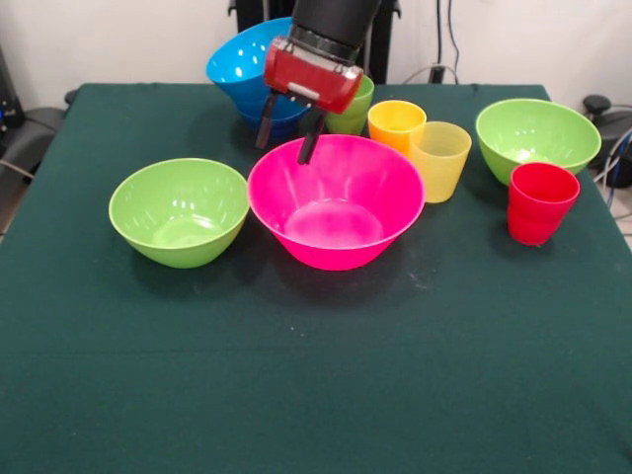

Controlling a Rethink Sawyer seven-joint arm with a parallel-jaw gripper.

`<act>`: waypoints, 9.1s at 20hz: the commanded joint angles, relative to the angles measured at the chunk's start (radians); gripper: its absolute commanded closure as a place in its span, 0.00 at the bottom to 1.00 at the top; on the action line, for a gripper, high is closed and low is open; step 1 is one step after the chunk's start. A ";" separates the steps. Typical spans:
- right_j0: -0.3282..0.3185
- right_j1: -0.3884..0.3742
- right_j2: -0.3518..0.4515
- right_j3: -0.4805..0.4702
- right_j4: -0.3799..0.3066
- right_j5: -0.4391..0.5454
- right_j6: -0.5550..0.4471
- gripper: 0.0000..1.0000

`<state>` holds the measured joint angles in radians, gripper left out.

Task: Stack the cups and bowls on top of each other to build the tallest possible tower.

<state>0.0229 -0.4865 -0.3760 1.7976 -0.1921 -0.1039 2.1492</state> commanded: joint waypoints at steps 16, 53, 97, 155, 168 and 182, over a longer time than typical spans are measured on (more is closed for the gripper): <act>0.004 0.178 0.043 -0.112 -0.015 -0.203 0.051 0.00; 0.083 0.182 -0.030 -0.148 -0.061 -0.198 0.009 0.00; -0.116 -0.007 0.228 0.237 0.001 0.026 0.156 0.00; -0.179 -0.419 0.348 0.128 0.005 0.717 -0.045 0.00; -0.234 -0.202 0.393 0.072 -0.082 0.404 0.010 0.00; -0.228 -0.011 0.348 0.017 -0.115 0.125 0.051 0.00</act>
<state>-0.2089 -0.6154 -0.0917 1.8712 -0.2445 0.1077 2.1492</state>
